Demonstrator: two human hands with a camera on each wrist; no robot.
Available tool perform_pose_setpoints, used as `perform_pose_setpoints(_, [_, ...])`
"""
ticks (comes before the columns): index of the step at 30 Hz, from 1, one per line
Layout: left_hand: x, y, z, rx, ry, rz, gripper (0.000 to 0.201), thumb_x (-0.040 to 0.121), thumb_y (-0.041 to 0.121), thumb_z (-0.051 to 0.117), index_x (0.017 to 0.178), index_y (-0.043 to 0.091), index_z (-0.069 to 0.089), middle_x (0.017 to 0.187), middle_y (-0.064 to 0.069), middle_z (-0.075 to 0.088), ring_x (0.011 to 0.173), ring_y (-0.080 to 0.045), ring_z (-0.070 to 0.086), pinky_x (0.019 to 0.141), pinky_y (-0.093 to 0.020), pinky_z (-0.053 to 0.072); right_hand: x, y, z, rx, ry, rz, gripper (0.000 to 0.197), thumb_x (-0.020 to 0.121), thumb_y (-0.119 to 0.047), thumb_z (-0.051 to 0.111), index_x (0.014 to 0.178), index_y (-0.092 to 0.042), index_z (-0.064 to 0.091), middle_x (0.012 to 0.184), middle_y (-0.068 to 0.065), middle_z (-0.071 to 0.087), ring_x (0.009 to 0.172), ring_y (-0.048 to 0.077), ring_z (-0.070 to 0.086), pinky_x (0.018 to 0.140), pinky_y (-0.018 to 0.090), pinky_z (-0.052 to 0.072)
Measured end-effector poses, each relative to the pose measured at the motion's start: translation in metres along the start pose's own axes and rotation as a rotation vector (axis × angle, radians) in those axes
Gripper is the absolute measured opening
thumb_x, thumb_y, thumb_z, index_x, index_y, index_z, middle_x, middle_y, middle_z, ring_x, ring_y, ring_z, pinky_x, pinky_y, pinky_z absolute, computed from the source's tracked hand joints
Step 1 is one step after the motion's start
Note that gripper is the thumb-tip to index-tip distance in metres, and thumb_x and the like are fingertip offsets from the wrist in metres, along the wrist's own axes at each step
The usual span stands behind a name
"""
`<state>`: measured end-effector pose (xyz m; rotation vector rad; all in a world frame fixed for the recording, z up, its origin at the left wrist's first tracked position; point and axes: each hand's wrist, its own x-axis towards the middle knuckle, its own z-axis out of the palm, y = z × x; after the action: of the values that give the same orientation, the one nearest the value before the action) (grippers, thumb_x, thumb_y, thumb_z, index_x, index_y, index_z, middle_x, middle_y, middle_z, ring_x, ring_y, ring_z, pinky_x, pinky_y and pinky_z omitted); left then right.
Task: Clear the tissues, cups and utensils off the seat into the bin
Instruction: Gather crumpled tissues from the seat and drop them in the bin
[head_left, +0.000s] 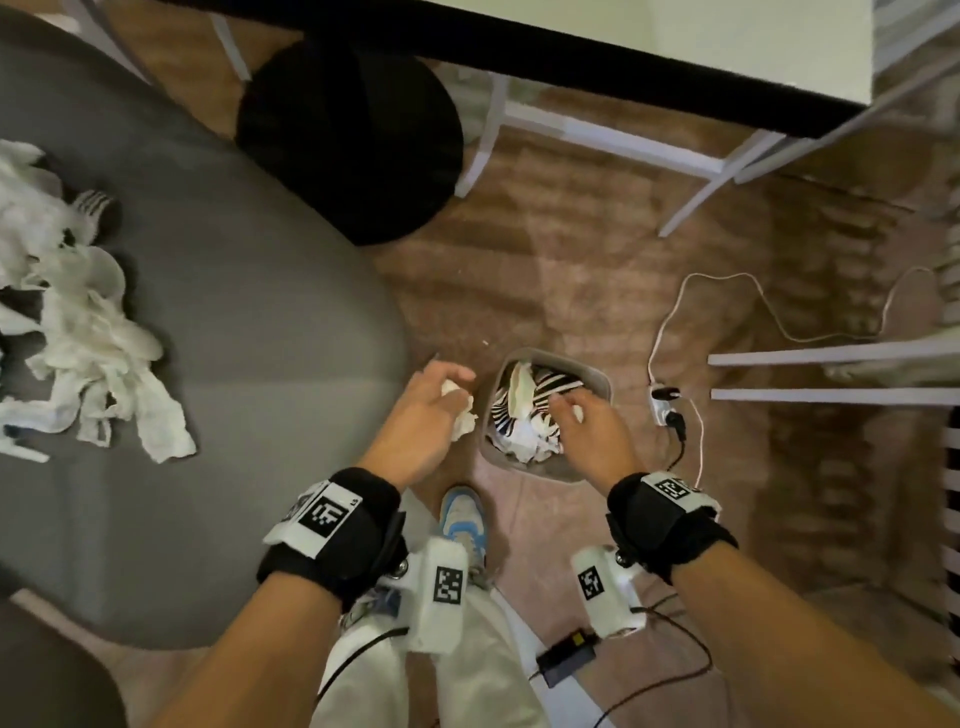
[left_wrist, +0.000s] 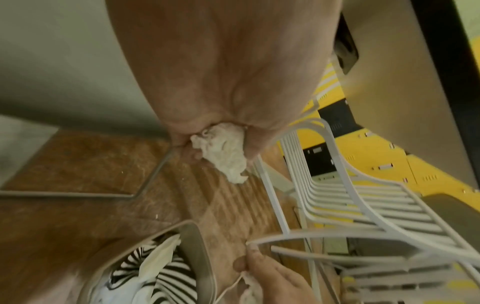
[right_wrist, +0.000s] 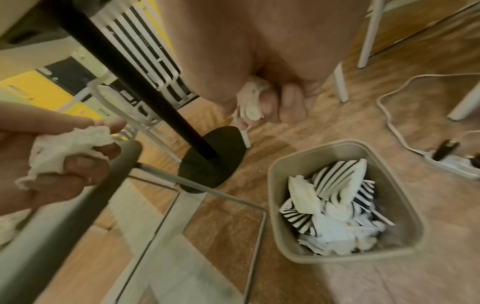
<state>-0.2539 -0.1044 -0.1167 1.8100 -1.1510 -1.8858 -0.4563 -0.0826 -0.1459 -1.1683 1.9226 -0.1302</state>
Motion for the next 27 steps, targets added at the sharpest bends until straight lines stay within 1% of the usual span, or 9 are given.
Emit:
perform_pose_setpoints(4, [0.020, -0.003, 0.040, 0.160, 0.009, -0.015, 0.028, 0.094, 0.004, 0.049, 0.117, 0.019, 0.052, 0.119, -0.002, 0.056, 0.107, -0.018, 0.055, 0.086, -0.024, 0.040, 0.004, 0.035, -0.008, 0.150, -0.039, 0.084, 0.038, 0.091, -0.016, 0.033, 0.098, 0.009, 0.061, 0.100, 0.021, 0.061, 0.098, 0.035, 0.053, 0.091, 0.047, 0.042])
perform_pose_setpoints(8, [0.043, -0.019, 0.069, 0.289, 0.042, -0.092, 0.022, 0.084, 0.011, 0.069, 0.105, 0.019, 0.071, 0.104, 0.000, 0.066, 0.095, -0.014, 0.059, 0.078, -0.019, 0.040, 0.009, 0.067, -0.007, 0.083, -0.066, 0.197, 0.041, 0.096, -0.008, 0.040, 0.137, -0.003, 0.044, 0.136, 0.017, 0.052, 0.123, 0.033, 0.049, 0.098, 0.034, 0.040])
perform_pose_setpoints(12, [0.067, -0.038, 0.092, 0.302, 0.057, -0.149, 0.015, 0.082, 0.011, 0.072, 0.088, 0.025, 0.074, 0.107, -0.001, 0.069, 0.090, -0.012, 0.059, 0.075, -0.018, 0.041, 0.020, 0.093, 0.004, 0.064, 0.053, 0.227, 0.028, 0.091, -0.014, 0.058, 0.118, -0.006, 0.057, 0.112, 0.016, 0.065, 0.101, 0.031, 0.060, 0.077, 0.028, 0.042])
perform_pose_setpoints(15, [0.088, -0.050, 0.112, 0.319, 0.087, -0.088, 0.023, 0.088, 0.009, 0.062, 0.077, 0.028, 0.069, 0.107, -0.004, 0.070, 0.093, -0.019, 0.063, 0.073, -0.021, 0.043, 0.030, 0.107, 0.011, 0.037, 0.099, 0.244, 0.022, 0.086, -0.016, 0.065, 0.107, -0.009, 0.066, 0.104, 0.011, 0.068, 0.096, 0.028, 0.063, 0.077, 0.028, 0.047])
perform_pose_setpoints(18, [0.105, -0.056, 0.130, 0.433, 0.016, -0.064, 0.019, 0.093, 0.010, 0.053, 0.103, 0.020, 0.065, 0.121, -0.013, 0.061, 0.107, -0.029, 0.059, 0.084, -0.029, 0.047, 0.036, 0.114, 0.015, -0.003, 0.074, 0.260, 0.025, 0.085, -0.016, 0.066, 0.110, -0.010, 0.067, 0.107, 0.012, 0.069, 0.100, 0.028, 0.063, 0.084, 0.032, 0.050])
perform_pose_setpoints(21, [0.116, -0.061, 0.139, 0.457, -0.240, -0.094, 0.068, 0.090, 0.013, 0.061, 0.148, 0.029, 0.029, 0.152, -0.013, 0.029, 0.133, -0.029, 0.039, 0.105, -0.034, 0.036, 0.036, 0.115, 0.012, -0.054, -0.064, 0.208, 0.055, 0.084, -0.018, 0.068, 0.136, -0.014, 0.051, 0.123, 0.010, 0.064, 0.109, 0.029, 0.060, 0.093, 0.032, 0.047])
perform_pose_setpoints(23, [0.113, -0.064, 0.137, 0.463, -0.342, -0.142, 0.087, 0.088, 0.013, 0.065, 0.152, 0.036, 0.010, 0.161, -0.009, 0.006, 0.145, -0.027, 0.022, 0.112, -0.035, 0.028, 0.032, 0.112, 0.006, -0.122, -0.148, 0.183, 0.059, 0.085, -0.022, 0.065, 0.140, -0.016, 0.044, 0.126, 0.010, 0.062, 0.112, 0.030, 0.058, 0.092, 0.032, 0.047])
perform_pose_setpoints(25, [0.102, -0.066, 0.129, 0.474, -0.347, -0.156, 0.076, 0.089, 0.009, 0.062, 0.150, 0.033, 0.024, 0.161, -0.008, 0.006, 0.145, -0.026, 0.024, 0.114, -0.034, 0.030, 0.024, 0.104, 0.000, -0.193, -0.183, 0.201, 0.047, 0.089, -0.022, 0.059, 0.134, -0.012, 0.050, 0.128, 0.013, 0.060, 0.115, 0.033, 0.056, 0.093, 0.034, 0.045])
perform_pose_setpoints(27, [0.084, -0.066, 0.116, 0.399, -0.311, -0.129, 0.055, 0.089, 0.006, 0.060, 0.141, 0.021, 0.046, 0.151, -0.005, 0.027, 0.136, -0.024, 0.038, 0.111, -0.030, 0.034, 0.016, 0.095, -0.005, -0.213, -0.171, 0.198, 0.038, 0.090, -0.019, 0.057, 0.126, -0.009, 0.057, 0.128, 0.014, 0.060, 0.115, 0.032, 0.056, 0.094, 0.035, 0.045])
